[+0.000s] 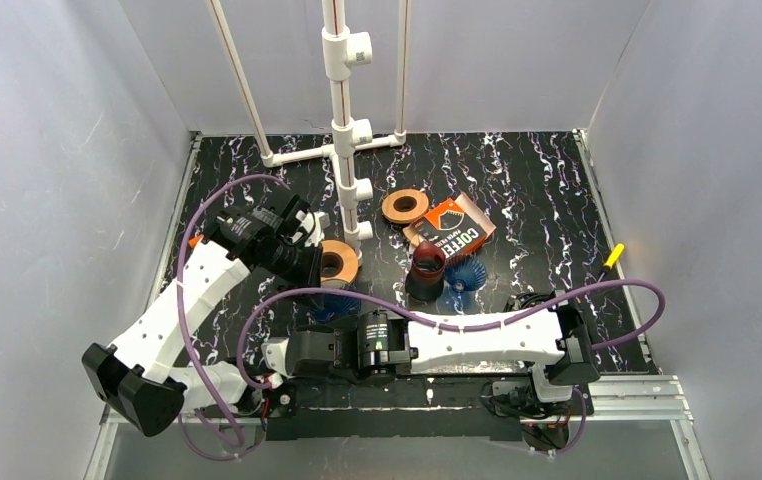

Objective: Place the coffee filter in the dripper
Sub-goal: Pick up the coffee dripper from the center of the board, then place the coffee dripper on the coffee server.

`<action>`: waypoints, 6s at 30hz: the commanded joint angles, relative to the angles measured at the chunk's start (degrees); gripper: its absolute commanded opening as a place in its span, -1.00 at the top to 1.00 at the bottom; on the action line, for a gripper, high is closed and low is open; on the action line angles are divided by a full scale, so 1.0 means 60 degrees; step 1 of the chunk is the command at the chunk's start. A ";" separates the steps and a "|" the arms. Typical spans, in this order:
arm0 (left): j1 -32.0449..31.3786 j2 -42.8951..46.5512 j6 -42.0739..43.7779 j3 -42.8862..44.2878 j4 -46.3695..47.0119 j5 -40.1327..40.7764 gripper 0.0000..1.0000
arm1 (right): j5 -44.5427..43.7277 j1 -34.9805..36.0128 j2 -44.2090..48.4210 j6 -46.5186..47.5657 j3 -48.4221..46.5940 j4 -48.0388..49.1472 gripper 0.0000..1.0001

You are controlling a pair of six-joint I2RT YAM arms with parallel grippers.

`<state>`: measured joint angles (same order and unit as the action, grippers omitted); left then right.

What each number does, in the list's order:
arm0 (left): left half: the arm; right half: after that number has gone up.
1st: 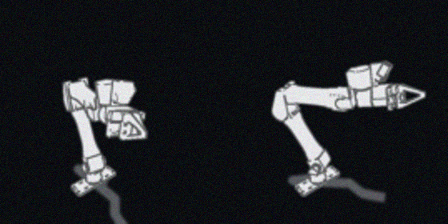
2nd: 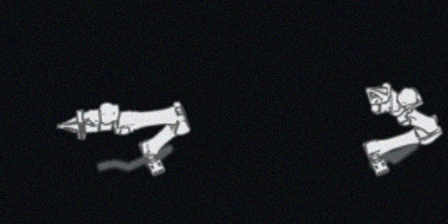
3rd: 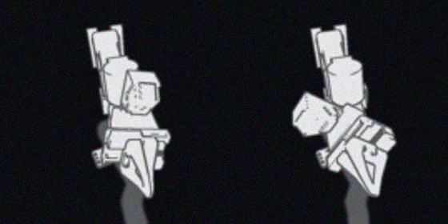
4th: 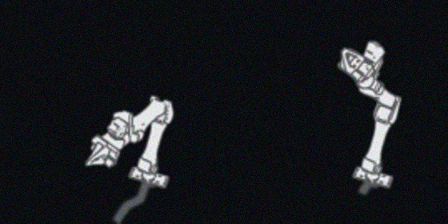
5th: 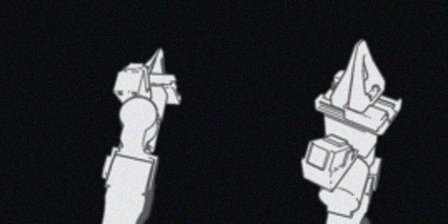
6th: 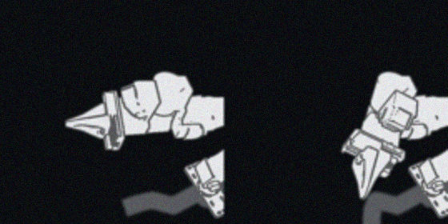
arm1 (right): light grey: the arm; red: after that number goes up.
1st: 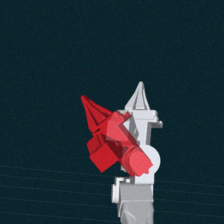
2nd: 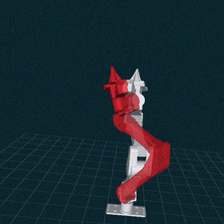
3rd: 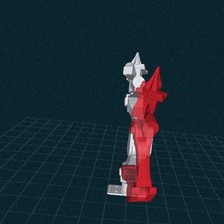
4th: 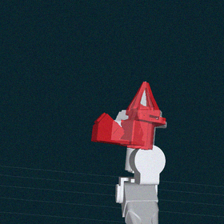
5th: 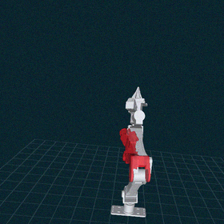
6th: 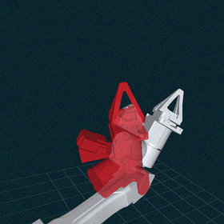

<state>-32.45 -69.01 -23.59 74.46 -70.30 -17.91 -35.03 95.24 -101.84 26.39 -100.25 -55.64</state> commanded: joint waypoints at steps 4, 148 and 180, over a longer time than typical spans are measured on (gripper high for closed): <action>0.0046 0.0477 -0.0707 -0.0013 0.0189 -0.0304 1.00 | -0.0565 0.0054 0.0139 -0.0231 0.0171 0.0591 0.97; 0.2118 0.0611 -0.2564 -0.1753 0.4305 0.1109 1.00 | 0.7361 -1.0054 0.4142 -0.9082 0.3817 0.3682 -0.97; 0.2117 0.0963 -0.2689 -0.1711 0.4202 0.1301 0.22 | 0.7302 -1.0259 0.4071 -0.8961 0.3857 0.3293 -0.97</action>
<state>-19.77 -65.01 -39.97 61.25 -43.44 -11.03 9.19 34.13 -77.06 -28.29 -76.07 -35.90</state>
